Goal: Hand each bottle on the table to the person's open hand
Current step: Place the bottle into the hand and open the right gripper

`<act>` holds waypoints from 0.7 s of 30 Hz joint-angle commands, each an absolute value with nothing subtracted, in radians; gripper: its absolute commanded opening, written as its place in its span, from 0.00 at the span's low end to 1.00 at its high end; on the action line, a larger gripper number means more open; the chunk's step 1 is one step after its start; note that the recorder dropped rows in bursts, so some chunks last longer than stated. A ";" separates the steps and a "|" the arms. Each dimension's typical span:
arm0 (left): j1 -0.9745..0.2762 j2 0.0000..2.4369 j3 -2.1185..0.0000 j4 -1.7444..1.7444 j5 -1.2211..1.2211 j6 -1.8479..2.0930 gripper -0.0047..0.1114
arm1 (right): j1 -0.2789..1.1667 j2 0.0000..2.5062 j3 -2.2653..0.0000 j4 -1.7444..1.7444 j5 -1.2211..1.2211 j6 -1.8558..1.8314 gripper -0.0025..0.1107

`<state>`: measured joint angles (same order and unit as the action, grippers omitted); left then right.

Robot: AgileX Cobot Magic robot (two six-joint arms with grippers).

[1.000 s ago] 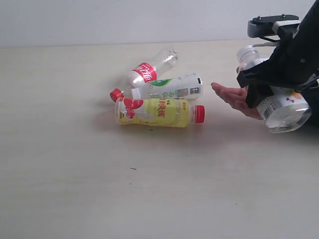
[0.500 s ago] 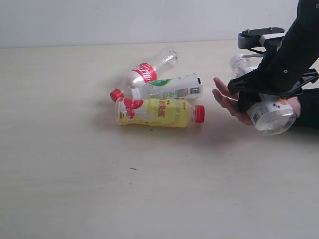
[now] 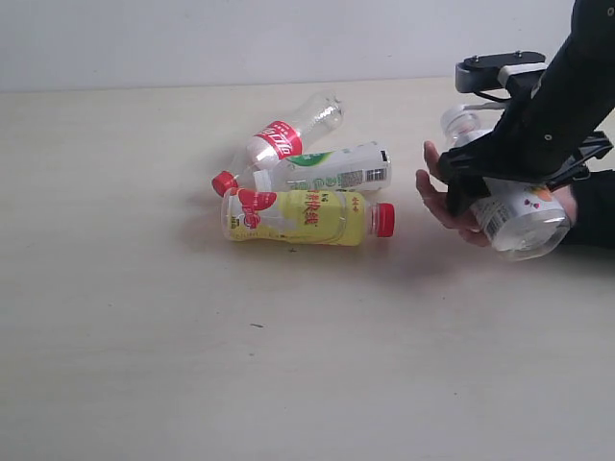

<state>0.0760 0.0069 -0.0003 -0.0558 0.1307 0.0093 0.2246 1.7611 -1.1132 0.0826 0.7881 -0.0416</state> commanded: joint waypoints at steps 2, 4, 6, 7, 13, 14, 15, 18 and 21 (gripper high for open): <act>0.071 0.000 0.000 -0.054 0.126 0.012 0.11 | 0.221 1.763 -1.113 0.069 0.754 -0.053 0.77; 0.071 0.000 0.000 -0.054 0.126 0.012 0.11 | 0.221 1.753 -1.119 0.069 0.754 -0.053 0.77; 0.071 0.000 0.000 -0.054 0.126 0.012 0.11 | 0.221 1.734 -1.140 0.069 0.774 -0.053 0.77; 0.071 0.000 0.000 -0.054 0.126 0.012 0.11 | 0.221 1.715 -1.156 0.069 0.789 -0.053 0.77; 0.071 0.000 0.000 -0.054 0.126 0.014 0.11 | 0.221 1.581 -1.189 0.069 0.821 -0.064 0.77; 0.071 0.000 0.000 -0.054 0.126 0.014 0.11 | 0.221 1.549 -1.189 0.069 0.821 -0.073 0.76; 0.071 0.000 0.000 -0.054 0.126 0.014 0.11 | 0.221 1.523 -1.185 0.069 0.821 -0.083 0.76; 0.071 0.000 0.000 -0.054 0.126 0.014 0.11 | 0.221 1.399 -1.152 0.066 0.785 -0.113 0.76; 0.071 0.000 0.000 -0.054 0.126 0.014 0.11 | 0.221 1.247 -1.091 0.081 0.736 -0.153 0.66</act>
<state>0.0760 0.0069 -0.0003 -0.0558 0.1307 0.0112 0.2246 1.3664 -1.1375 0.0761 0.7743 -0.1164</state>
